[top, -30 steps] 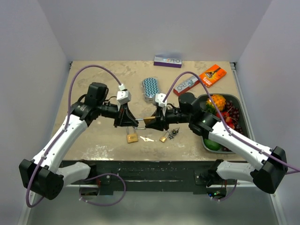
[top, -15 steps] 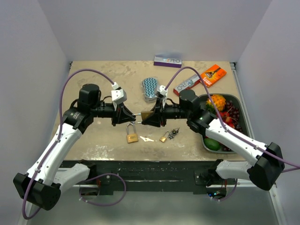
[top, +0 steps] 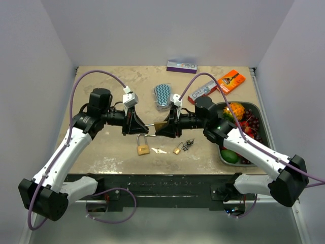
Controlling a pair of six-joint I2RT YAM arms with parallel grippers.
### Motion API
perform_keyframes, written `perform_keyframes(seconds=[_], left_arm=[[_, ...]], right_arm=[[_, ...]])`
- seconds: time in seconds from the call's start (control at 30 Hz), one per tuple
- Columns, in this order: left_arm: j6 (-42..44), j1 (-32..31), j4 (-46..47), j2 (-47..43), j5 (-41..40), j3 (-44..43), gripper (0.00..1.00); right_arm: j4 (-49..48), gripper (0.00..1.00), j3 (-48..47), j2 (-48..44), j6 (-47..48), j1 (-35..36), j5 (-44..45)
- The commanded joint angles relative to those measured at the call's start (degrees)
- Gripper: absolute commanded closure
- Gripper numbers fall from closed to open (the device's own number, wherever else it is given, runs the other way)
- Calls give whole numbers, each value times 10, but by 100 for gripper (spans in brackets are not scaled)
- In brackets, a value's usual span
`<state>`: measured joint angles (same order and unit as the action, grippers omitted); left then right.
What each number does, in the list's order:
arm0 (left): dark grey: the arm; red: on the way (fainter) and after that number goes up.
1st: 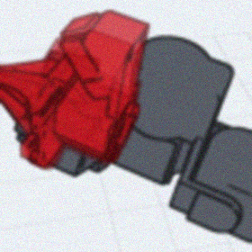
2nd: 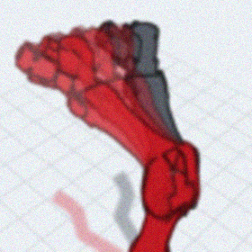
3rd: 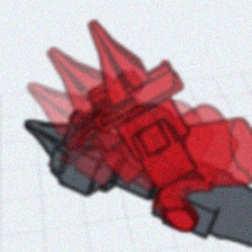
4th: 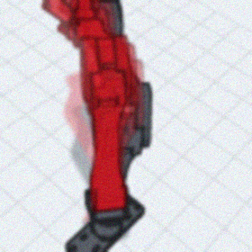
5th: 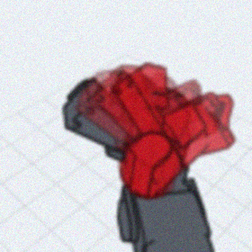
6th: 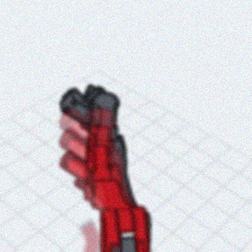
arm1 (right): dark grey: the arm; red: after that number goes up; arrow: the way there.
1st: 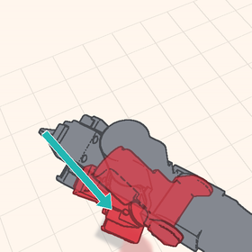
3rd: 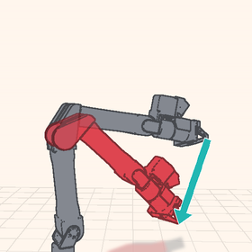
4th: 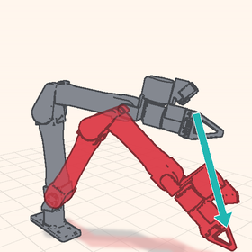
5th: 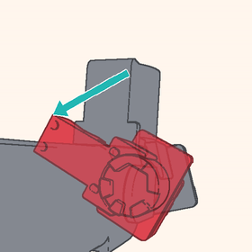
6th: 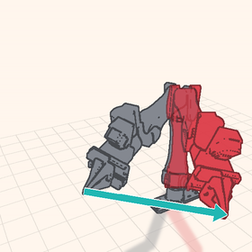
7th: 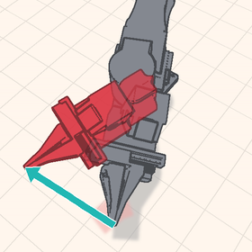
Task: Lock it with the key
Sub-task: Lock the lock.
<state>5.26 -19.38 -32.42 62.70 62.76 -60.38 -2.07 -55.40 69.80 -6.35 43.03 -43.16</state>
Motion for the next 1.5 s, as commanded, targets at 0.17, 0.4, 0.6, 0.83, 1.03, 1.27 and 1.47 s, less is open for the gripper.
perform_keyframes(seconds=[0.17, 0.4, 0.6, 0.83, 1.03, 1.27, 1.47], left_arm=[[-38, -42, 140, -39, -130, -11, 100], [32, -42, 96, -36, -167, -16, 100], [-131, -44, 214, -37, -101, 10, 100], [-259, -80, 315, -27, -96, 28, 100], [-321, -102, 423, -14, -110, 43, 100], [-386, -127, 508, 7, -106, 42, 100], [-321, -123, 411, 3, -110, 18, 100]], right_arm=[[-52, 100, -21, 20, -84, 8, -108], [-50, 100, -22, 8, -112, 7, -109], [-85, 100, -16, 21, -129, 9, -90], [-119, 100, -15, 37, -132, 30, -76], [-157, 100, -14, 53, -163, 64, -76], [-181, 100, -23, 82, -173, 85, -78], [-134, 100, -38, 75, -147, 80, -83]])
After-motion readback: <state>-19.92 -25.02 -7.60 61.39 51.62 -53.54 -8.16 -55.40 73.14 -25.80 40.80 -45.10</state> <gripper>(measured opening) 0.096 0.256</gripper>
